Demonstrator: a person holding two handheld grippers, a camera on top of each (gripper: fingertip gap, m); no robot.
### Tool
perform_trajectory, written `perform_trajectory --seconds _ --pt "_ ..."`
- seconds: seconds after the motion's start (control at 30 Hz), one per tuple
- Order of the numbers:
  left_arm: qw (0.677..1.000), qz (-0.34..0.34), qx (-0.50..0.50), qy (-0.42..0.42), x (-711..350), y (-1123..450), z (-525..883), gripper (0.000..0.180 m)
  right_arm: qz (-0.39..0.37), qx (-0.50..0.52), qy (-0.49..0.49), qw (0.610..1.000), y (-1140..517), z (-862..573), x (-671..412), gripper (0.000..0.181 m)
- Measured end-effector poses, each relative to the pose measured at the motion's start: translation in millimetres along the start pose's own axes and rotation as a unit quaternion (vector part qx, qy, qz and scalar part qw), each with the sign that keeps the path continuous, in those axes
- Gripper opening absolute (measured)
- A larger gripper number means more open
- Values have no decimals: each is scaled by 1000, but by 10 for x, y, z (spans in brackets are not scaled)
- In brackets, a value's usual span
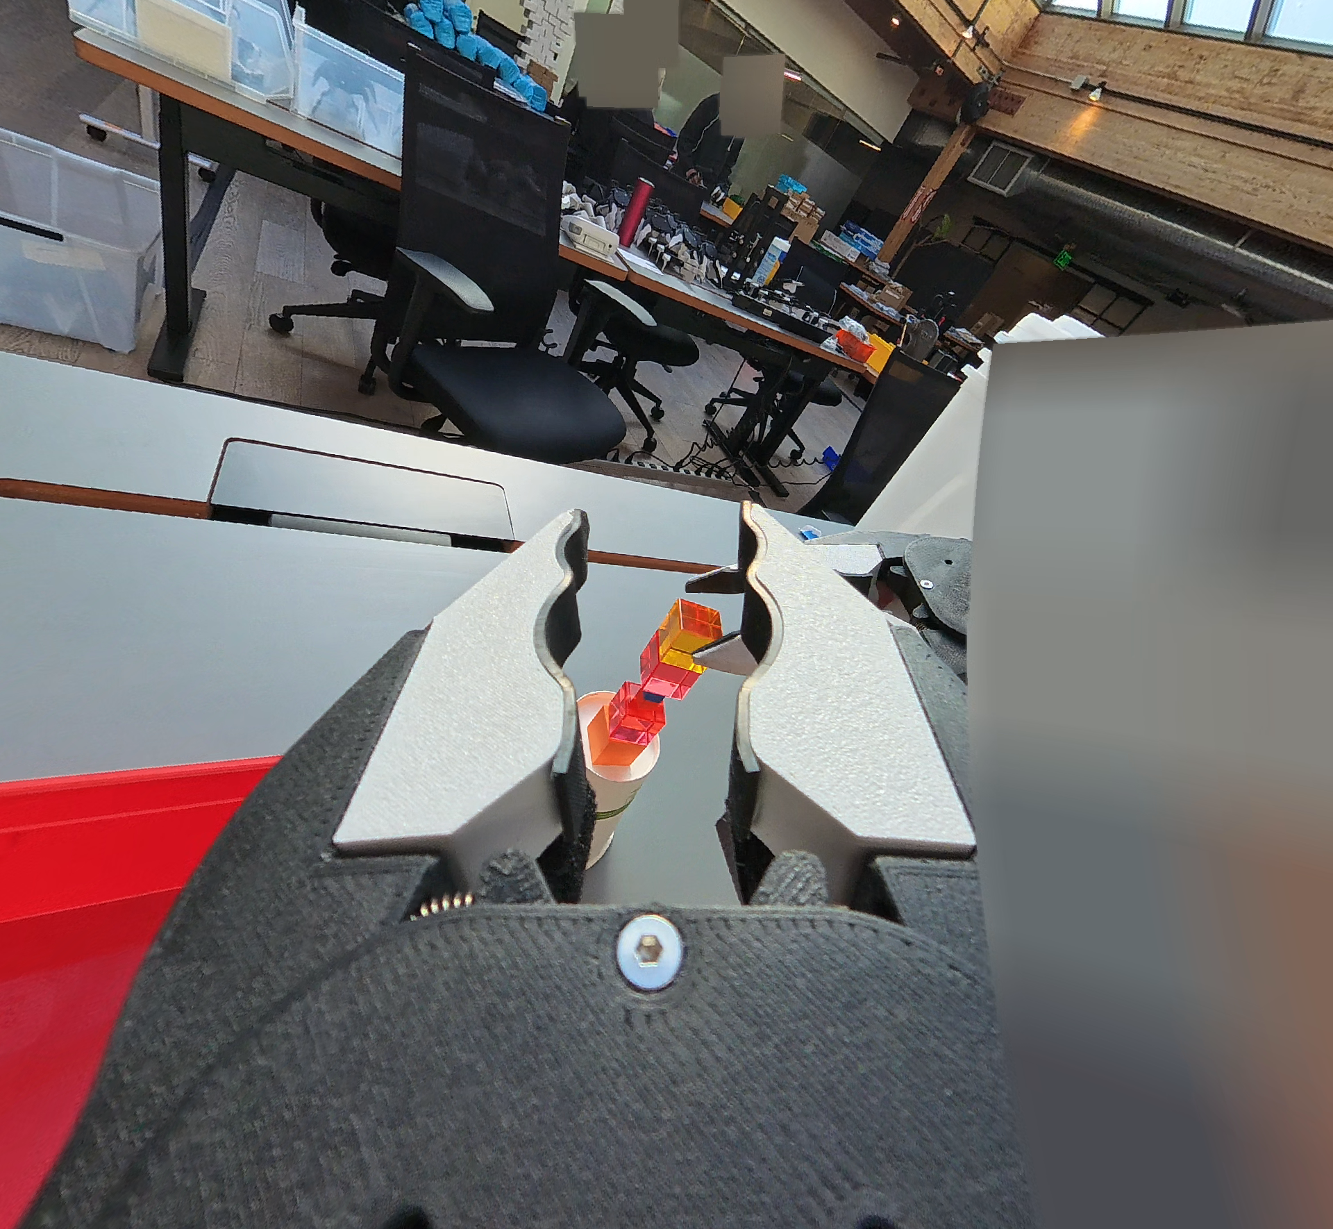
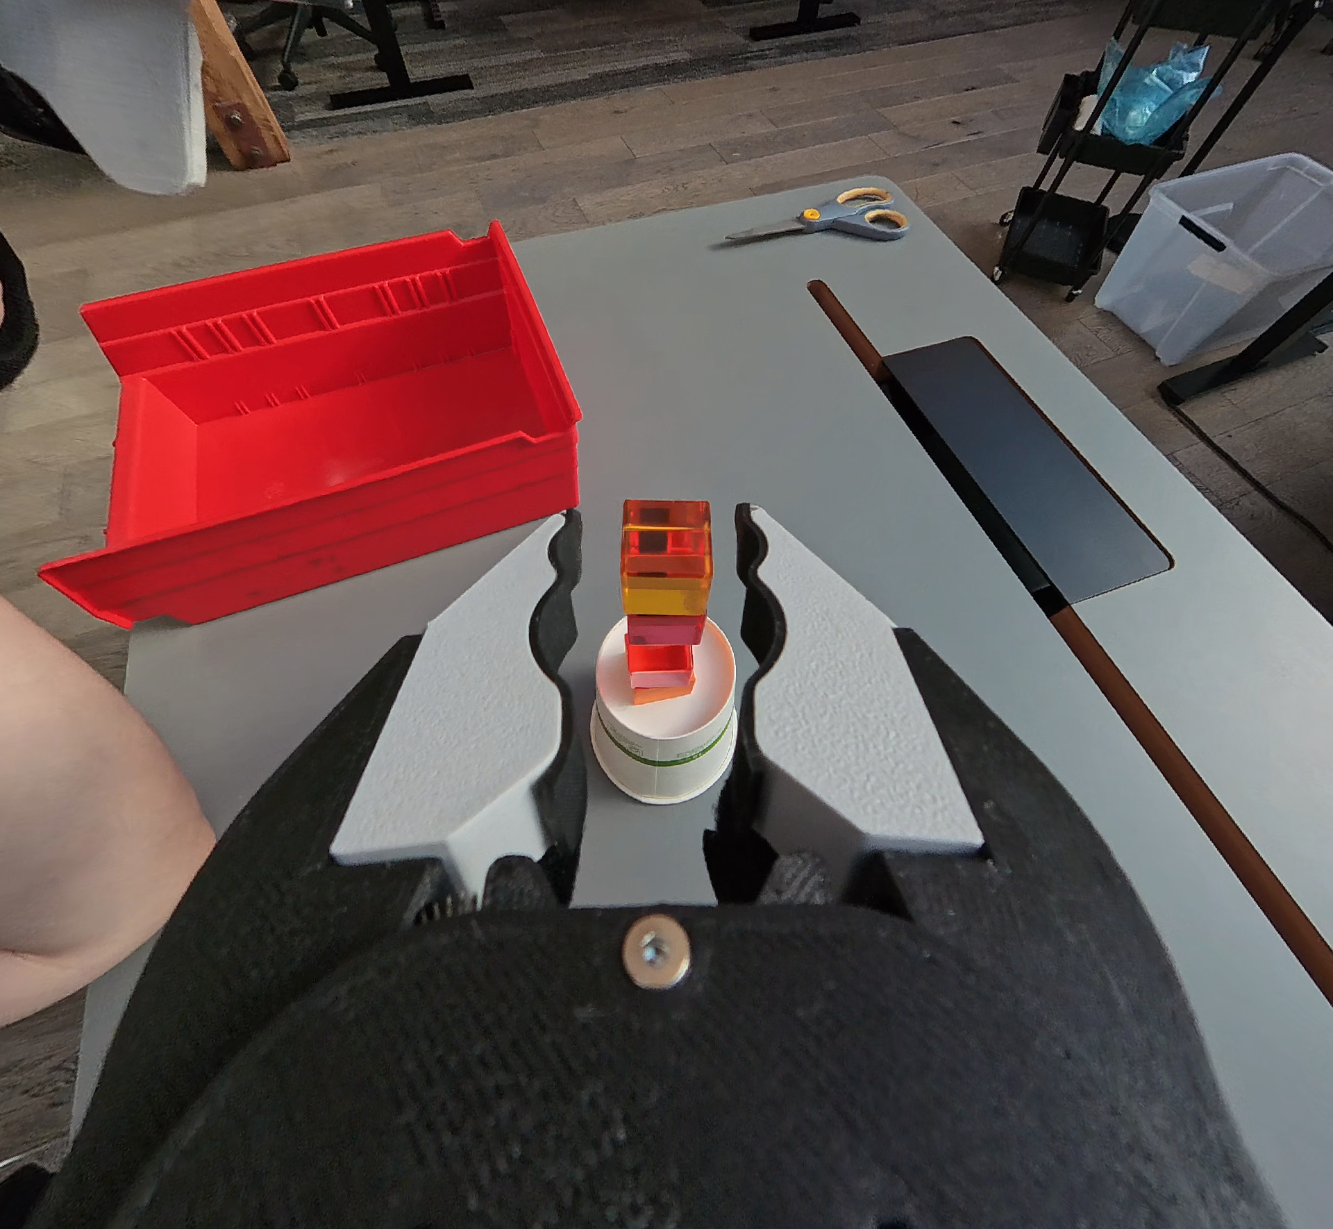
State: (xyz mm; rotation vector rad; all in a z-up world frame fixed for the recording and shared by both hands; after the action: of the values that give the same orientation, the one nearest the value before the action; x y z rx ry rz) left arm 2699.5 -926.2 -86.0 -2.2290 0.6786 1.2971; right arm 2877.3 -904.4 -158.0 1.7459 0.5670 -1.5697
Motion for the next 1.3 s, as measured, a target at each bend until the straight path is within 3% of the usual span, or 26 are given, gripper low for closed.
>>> perform_trajectory --seconds 0.1,0.53,0.7,0.8,0.9,1.03,1.17,1.3 --pt "1000 -2 -2 -2 -13 -2 -5 40 -6 22 13 1000 66 -23 -40 50" --pt "1000 11 1 7 -219 319 -446 38 -27 53 24 998 758 134 -549 51" --pt "997 75 -13 -26 -474 1083 -625 34 -27 148 98 984 1610 301 -442 50" --pt "993 90 49 -54 -802 1875 -938 32 60 276 107 953 2541 333 -299 49" --pt "987 107 49 -109 -1091 2745 -1264 43 147 340 81 925 3428 683 -270 48" --pt "970 171 -35 -172 -1246 3896 -1491 61 152 377 76 911 4250 1440 -544 49" --pt "980 119 -82 -134 -1320 4812 -1708 71 100 403 74 907 4784 1957 -755 54" --pt "997 13 -30 -63 -1420 5284 -2057 76 8 409 55 911 5092 2256 -935 54"
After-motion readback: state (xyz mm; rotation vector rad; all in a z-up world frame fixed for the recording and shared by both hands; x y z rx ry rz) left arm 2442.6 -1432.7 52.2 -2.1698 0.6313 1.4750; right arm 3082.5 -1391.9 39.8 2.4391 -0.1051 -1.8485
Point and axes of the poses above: each gripper's, where its closed fingertips meet, y back along the fingers, x out of its underside, z = x × y across the jaws, the point moved 7 cm from there along y, back along the fingers, and after that the axes turned 15 degrees about -z, right-handed, at the moved point
